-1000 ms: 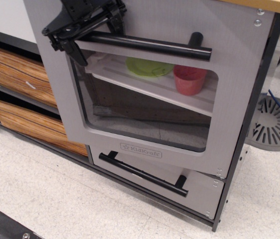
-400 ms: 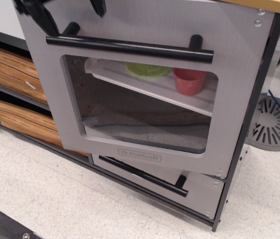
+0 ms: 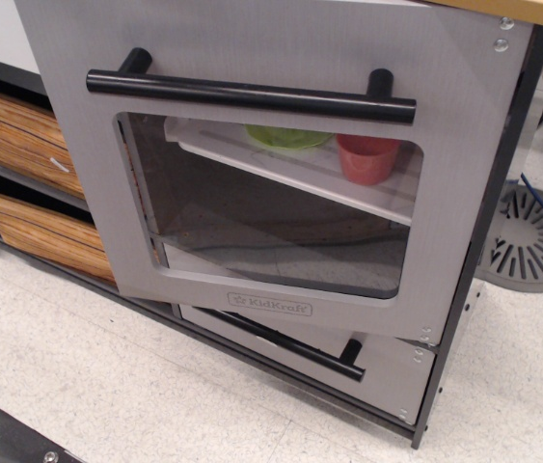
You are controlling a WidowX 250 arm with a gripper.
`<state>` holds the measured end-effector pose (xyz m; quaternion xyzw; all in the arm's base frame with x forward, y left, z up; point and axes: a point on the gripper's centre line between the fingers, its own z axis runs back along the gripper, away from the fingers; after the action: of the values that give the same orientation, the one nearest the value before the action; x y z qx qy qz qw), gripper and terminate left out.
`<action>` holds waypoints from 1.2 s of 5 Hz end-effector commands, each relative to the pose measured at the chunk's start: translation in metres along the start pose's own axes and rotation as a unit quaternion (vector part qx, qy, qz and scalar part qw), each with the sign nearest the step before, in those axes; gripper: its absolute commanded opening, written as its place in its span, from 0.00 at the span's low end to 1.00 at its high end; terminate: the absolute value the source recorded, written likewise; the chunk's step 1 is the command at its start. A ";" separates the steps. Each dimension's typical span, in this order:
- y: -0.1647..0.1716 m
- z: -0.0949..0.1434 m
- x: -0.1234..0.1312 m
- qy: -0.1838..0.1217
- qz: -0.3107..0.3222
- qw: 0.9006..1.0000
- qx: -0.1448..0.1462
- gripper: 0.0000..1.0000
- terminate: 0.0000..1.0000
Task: Open oven
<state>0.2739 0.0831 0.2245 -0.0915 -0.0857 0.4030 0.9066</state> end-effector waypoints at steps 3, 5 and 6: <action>-0.014 -0.032 0.043 -0.094 -0.035 0.993 0.063 1.00 0.00; 0.014 -0.045 0.032 -0.115 -0.071 0.988 0.073 1.00 0.00; 0.021 -0.048 0.019 -0.110 -0.097 0.986 0.077 1.00 0.00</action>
<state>0.2778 0.0987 0.1546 0.0280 -0.1337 0.3313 0.9336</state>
